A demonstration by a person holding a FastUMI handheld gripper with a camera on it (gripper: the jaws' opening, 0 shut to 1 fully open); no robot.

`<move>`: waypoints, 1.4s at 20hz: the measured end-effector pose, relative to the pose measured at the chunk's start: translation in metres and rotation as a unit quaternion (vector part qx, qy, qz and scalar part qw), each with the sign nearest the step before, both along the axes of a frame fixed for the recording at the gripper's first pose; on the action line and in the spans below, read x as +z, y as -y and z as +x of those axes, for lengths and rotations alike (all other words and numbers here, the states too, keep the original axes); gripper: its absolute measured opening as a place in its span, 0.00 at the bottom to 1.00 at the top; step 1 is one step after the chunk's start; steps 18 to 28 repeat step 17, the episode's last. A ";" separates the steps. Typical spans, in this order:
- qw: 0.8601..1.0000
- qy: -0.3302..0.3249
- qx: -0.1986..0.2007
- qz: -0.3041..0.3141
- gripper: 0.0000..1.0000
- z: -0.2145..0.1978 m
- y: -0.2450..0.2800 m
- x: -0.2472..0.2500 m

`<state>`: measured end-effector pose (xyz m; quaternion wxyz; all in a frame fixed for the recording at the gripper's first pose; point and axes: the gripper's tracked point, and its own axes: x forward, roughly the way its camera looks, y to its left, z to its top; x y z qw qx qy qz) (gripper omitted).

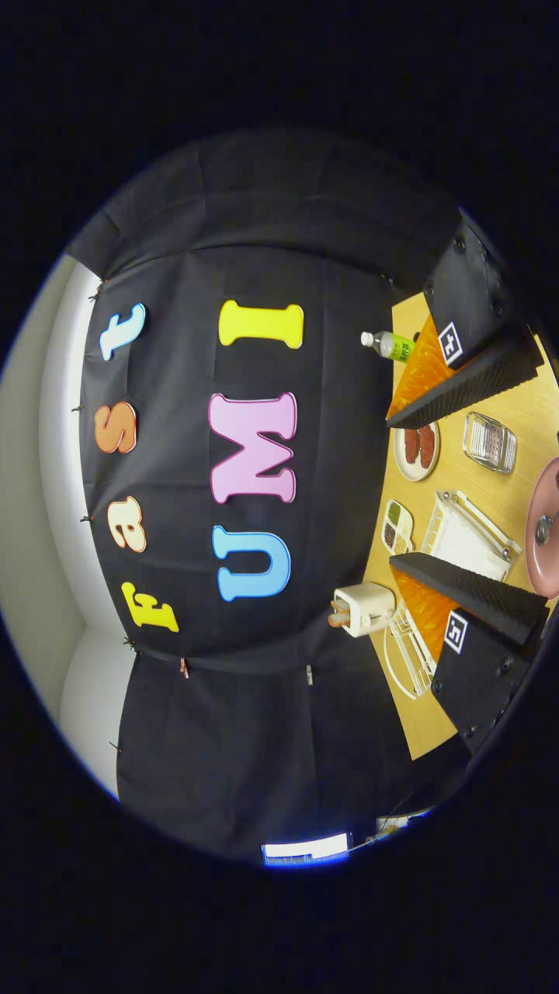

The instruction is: Take the plate from the dish rack, then take the spoon from the basket and place it into the plate.

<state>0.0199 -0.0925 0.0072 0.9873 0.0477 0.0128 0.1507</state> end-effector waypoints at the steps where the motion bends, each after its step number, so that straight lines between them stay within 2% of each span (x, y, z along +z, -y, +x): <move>1: 1.000 0.006 -0.019 -0.004 0.98 -0.002 0.001 0.007; 5: 0.997 0.009 -0.076 -0.004 0.98 -0.017 -0.007 0.019; 11: 0.992 0.022 -0.120 0.014 0.97 -0.031 -0.017 0.031; 28: 0.992 0.010 -0.125 0.007 0.97 -0.033 -0.033 0.030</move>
